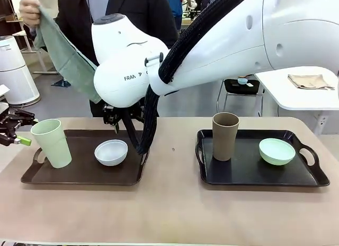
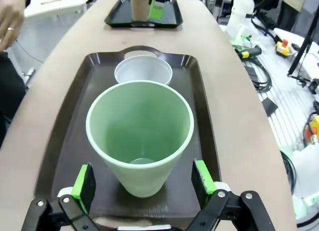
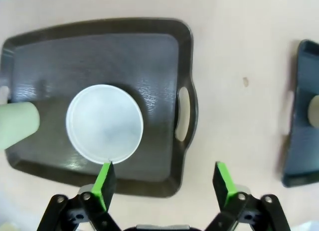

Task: Set up a tray with a mat and arrange the tableware.
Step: Pick up the Picnic Bowl and Reusable plastic cup from the Handle tray in front of the human's position and hold them in the air.

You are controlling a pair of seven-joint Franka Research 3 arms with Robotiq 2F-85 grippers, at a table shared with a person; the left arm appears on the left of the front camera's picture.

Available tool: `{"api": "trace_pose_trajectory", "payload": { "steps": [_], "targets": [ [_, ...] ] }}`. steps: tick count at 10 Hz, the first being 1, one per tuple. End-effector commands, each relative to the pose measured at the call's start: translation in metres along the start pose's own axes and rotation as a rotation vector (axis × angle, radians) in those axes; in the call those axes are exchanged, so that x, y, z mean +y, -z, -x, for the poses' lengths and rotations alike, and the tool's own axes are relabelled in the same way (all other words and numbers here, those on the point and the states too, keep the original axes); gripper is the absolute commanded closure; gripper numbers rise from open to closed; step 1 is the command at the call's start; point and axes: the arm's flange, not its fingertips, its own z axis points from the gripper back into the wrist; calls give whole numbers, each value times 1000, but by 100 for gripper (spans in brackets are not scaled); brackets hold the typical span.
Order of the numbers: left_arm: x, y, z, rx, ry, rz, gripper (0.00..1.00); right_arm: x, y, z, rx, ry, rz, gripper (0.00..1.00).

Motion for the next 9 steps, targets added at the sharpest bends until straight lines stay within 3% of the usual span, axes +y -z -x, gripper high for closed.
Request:
{"api": "trace_pose_trajectory", "payload": {
  "steps": [1,4,9],
  "targets": [
    [2,0,1,5,-29,36,0,-2,9,0,-11,-17,-16,0],
    [6,19,9,-7,-11,80,0,1,31,2,5,-40,-36,0],
    [5,41,14,-105,178,25,0,17,81,-7,0,-79,-104,0]
  ]
}}
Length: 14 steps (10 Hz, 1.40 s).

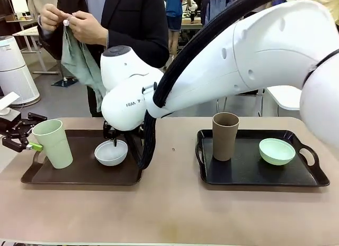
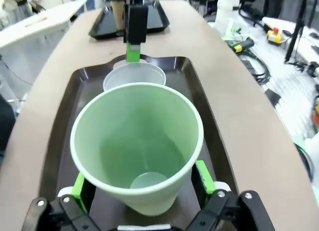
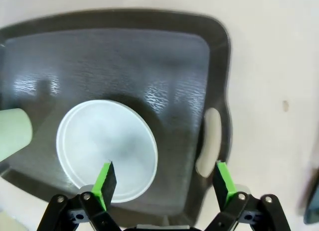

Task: Set up a tray with a mat and arrange the tableware.
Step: Pick up the Picnic Bowl and Reusable plastic cup from the Handle tray in front of the human's position and hold them in the air.

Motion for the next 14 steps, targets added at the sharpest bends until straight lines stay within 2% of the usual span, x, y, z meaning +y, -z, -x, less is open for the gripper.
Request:
{"api": "trace_pose_trajectory", "payload": {
  "steps": [1,8,9,10,11,12,13,14],
  "targets": [
    [3,12,10,-47,45,-1,0,4,13,-5,-10,-28,-43,0],
    [8,37,31,-77,17,68,0,11,42,-2,33,-55,-49,0],
    [8,37,32,-81,32,68,59,10,44,-2,41,-59,-56,59],
    [8,36,30,-82,30,66,59,11,43,-2,39,-68,-64,59],
    [6,36,30,-84,27,66,100,12,43,-1,37,-71,-64,100],
    [5,35,30,-82,28,65,64,12,42,-1,32,-70,-58,61],
    [4,34,30,-78,30,64,100,13,42,-1,27,-72,-50,100],
    [4,33,30,-76,32,66,100,14,41,0,21,-74,-44,100]
  ]
}}
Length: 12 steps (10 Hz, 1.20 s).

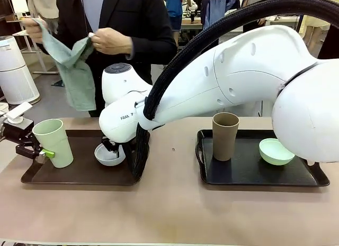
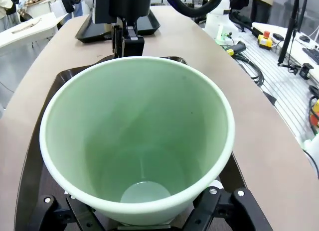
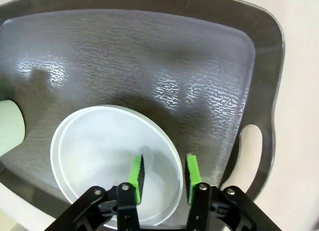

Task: Set up a tray with a mat and arrange the tableware.
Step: Pick up the Picnic Bowl and Reusable plastic cup from the Handle tray in front of the human's position and hold them in the air.

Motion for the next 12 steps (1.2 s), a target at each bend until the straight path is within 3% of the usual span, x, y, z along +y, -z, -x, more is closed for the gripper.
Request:
{"api": "trace_pose_trajectory", "payload": {
  "steps": [1,2,3,4,5,6,8,9,12],
  "targets": [
    [-6,-3,1,-15,57,-2,100,2,-3,-1,-20,-17,6,100],
    [-6,-3,1,-15,55,-2,74,2,-2,-2,-21,-15,8,100],
    [-7,-3,2,-18,51,0,74,2,-2,-1,-21,-16,10,100],
    [-7,-1,2,-19,50,3,100,1,-2,-1,-21,-14,9,100],
    [-7,-1,2,-22,49,4,75,-1,-3,0,-20,-11,9,100],
    [-7,0,-1,-17,53,7,100,-4,-6,-1,-25,-6,5,100],
    [-13,-4,-18,-23,17,27,100,-8,-23,-2,-22,30,-25,100],
    [-22,-14,-42,-34,31,20,100,-12,-49,0,-39,36,-46,100],
    [-46,-67,-141,-69,87,-20,100,-24,-169,5,-138,31,-177,100]
  ]
}}
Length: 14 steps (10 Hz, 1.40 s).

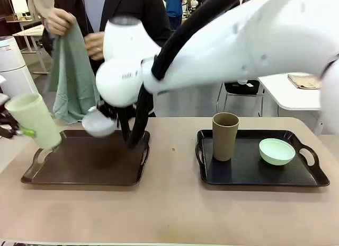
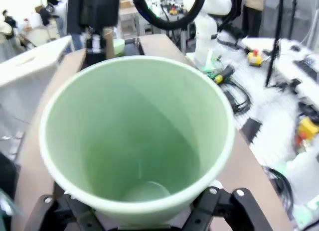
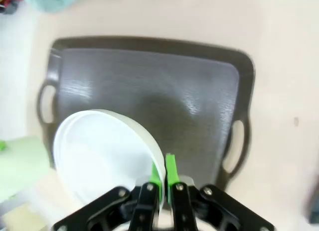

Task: Set up a tray with a mat and arrange the tableware.
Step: Pick up the Picnic Bowl and Reusable plastic cup from the Handle tray in front of the human's position and hold them in the air, then place the Picnic Bowl and Reusable plastic cup back onto the Handle tray in front of the human's position.

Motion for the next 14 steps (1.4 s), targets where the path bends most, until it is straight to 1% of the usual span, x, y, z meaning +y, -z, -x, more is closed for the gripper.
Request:
{"api": "trace_pose_trajectory", "payload": {
  "steps": [1,2,3,4,5,14],
  "targets": [
    [-8,-25,-58,22,-1,-27,100,-18,-72,14,-70,-21,-53,100],
    [-11,-35,-81,41,2,-46,100,-16,-102,16,-104,-19,-47,100],
    [-18,-43,-102,78,-17,-59,100,-16,-121,21,-120,-19,-28,100],
    [-12,-31,-73,17,23,-33,100,-26,-119,18,-112,7,8,100],
    [-12,-31,-73,17,23,-33,100,0,-129,5,-123,-13,-56,100],
    [-12,-31,-73,17,23,-33,100,0,-129,5,-123,-13,-56,100]
  ]
}}
